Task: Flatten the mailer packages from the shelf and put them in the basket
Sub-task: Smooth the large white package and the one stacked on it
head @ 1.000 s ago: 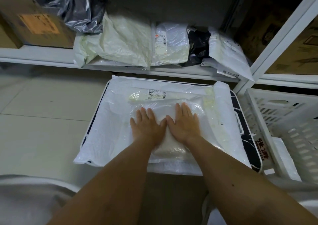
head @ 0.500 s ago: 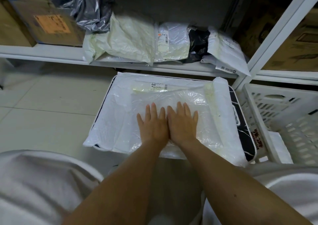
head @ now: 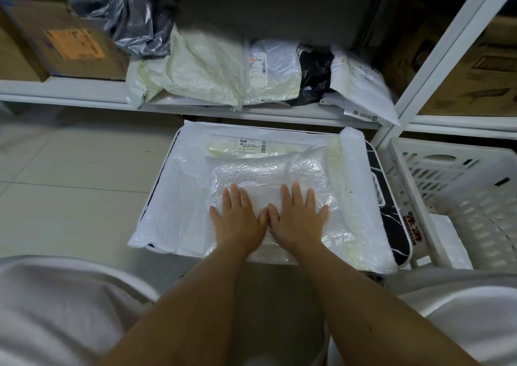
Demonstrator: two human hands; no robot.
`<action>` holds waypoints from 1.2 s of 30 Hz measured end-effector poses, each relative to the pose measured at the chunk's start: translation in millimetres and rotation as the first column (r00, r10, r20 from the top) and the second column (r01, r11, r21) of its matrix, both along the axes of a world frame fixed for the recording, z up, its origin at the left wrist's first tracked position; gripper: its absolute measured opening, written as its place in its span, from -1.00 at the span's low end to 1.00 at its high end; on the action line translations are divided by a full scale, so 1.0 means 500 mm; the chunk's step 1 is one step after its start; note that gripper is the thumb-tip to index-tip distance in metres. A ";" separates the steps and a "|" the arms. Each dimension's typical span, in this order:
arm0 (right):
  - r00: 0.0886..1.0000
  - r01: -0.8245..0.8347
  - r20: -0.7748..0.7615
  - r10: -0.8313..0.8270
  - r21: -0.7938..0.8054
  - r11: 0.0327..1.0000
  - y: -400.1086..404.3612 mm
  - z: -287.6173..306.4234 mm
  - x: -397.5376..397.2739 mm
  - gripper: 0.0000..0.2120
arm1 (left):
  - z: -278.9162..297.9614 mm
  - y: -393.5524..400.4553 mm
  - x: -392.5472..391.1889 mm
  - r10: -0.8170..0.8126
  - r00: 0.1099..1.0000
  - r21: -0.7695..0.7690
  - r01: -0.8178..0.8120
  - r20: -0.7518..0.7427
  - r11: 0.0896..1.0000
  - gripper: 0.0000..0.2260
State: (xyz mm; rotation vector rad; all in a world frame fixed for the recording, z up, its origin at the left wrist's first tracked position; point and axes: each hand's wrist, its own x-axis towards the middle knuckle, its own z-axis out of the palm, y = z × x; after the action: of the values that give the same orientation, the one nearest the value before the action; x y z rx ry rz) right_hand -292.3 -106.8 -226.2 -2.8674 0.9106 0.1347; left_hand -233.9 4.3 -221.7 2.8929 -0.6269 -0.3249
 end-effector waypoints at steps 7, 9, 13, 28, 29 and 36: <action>0.968 0.204 0.163 -0.190 -0.069 0.977 -0.028 0.043 0.014 -0.53 | 0.035 0.018 0.044 0.337 0.937 -0.061 -0.343 -0.086 0.937 -0.40; 0.910 0.393 0.168 -0.380 -0.051 0.918 -0.047 0.054 0.010 -0.54 | 0.053 0.024 0.056 0.398 0.914 -0.093 -0.404 -0.075 0.910 -0.48; 0.858 0.504 0.082 -0.507 0.053 0.862 -0.075 0.072 0.010 -0.61 | 0.083 0.024 0.081 0.483 0.849 -0.231 -0.524 -0.215 0.819 -0.61; 0.966 0.200 0.177 -0.187 -0.058 0.978 -0.037 0.086 0.065 -0.45 | 0.070 -0.032 0.127 -0.077 0.995 0.027 0.075 0.070 0.997 -0.46; 0.981 0.113 0.166 -0.102 -0.058 0.992 -0.034 0.076 0.065 -0.45 | 0.061 -0.039 0.120 -0.136 0.988 0.044 0.133 0.077 0.990 -0.47; 0.999 0.033 0.032 -0.032 -0.020 0.999 -0.043 0.006 0.062 -0.38 | 0.015 -0.055 0.121 -0.227 0.974 0.120 0.224 0.017 0.967 -0.50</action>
State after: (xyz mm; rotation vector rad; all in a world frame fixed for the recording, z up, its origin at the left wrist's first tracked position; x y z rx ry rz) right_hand -261.3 -128.5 -223.4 -2.8633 0.9575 0.0766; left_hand -173.3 -23.1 -214.4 2.9454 -0.9782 -0.3589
